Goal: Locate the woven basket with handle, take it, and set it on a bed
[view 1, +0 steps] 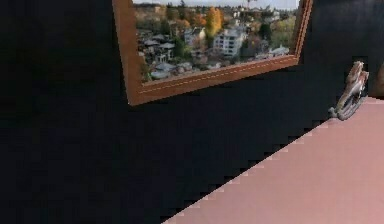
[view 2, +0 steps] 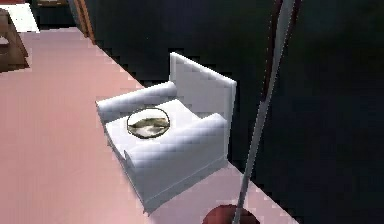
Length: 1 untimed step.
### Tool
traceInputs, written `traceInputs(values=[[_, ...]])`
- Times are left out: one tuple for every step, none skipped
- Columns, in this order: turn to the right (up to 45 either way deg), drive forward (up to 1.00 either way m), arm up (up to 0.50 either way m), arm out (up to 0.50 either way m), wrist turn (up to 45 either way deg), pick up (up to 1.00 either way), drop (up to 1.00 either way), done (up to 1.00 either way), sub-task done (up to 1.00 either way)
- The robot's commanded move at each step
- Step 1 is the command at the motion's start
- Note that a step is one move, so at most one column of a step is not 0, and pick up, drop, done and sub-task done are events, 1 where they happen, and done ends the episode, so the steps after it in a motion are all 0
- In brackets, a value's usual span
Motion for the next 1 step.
traceInputs(values=[[33.0,0.0,0.0,0.0,0.0,0.0,0.0,0.0,0.0]])
